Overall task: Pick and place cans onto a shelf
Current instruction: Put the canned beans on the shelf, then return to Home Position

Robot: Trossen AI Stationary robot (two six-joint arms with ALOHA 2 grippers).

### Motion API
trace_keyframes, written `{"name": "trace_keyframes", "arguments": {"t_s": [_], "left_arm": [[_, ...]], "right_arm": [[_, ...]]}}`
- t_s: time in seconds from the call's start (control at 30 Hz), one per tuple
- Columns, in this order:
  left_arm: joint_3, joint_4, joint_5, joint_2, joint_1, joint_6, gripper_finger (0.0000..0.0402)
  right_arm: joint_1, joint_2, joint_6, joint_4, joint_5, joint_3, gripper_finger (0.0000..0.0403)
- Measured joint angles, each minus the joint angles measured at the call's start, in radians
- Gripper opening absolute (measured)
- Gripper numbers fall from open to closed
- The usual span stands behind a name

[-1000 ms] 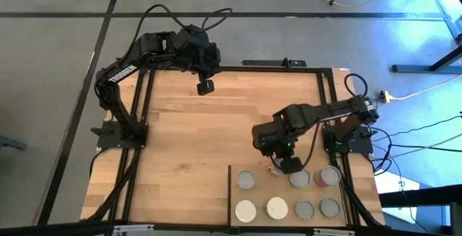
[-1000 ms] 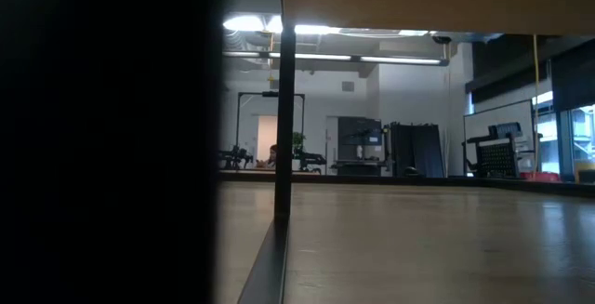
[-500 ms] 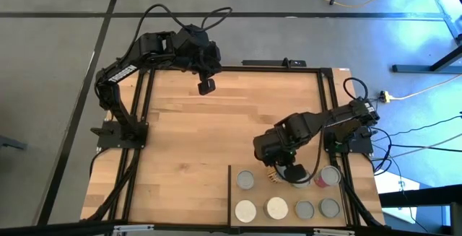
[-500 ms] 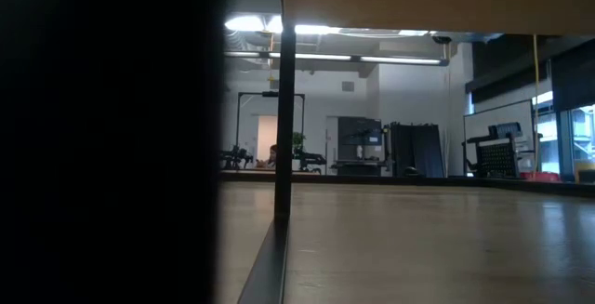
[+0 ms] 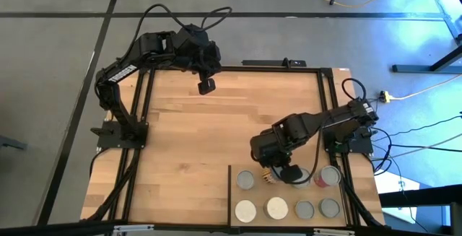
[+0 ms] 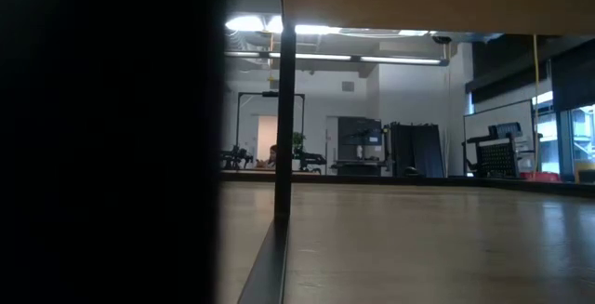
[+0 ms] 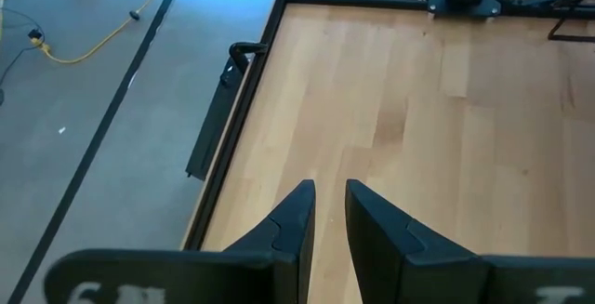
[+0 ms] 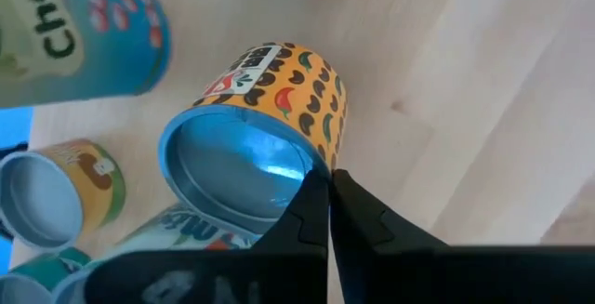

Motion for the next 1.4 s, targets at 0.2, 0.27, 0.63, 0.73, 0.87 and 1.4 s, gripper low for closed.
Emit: {"name": "trace_keyframes", "arguments": {"t_s": [0.2, 0.27, 0.63, 0.73, 0.87, 1.4], "left_arm": [[0.000, -0.001, 0.000, 0.000, 0.001, 0.000, 0.0056], [0.000, -0.001, 0.000, 0.000, 0.001, 0.000, 0.0056], [0.000, -0.001, 0.000, 0.000, 0.001, 0.001, 0.0056], [0.000, -0.001, 0.000, 0.000, 0.001, 0.001, 0.0056], [0.000, -0.001, 0.000, 0.000, 0.001, 0.001, 0.0056], [0.000, -0.001, 0.000, 0.000, 0.001, 0.002, 0.0056]], "right_arm": [[0.001, 0.027, -0.027, 0.002, -0.050, 0.000, 0.0001], [0.001, 0.037, -0.045, 0.003, -0.060, 0.000, 0.0001], [0.002, 0.046, -0.072, 0.005, -0.057, 0.000, 0.0030], [0.002, 0.048, -0.074, 0.006, -0.052, 0.000, 0.0042], [0.002, 0.048, -0.075, 0.006, -0.050, 0.000, 0.0046], [0.003, 0.048, -0.070, 0.013, -0.045, 0.101, 0.0050]]}}
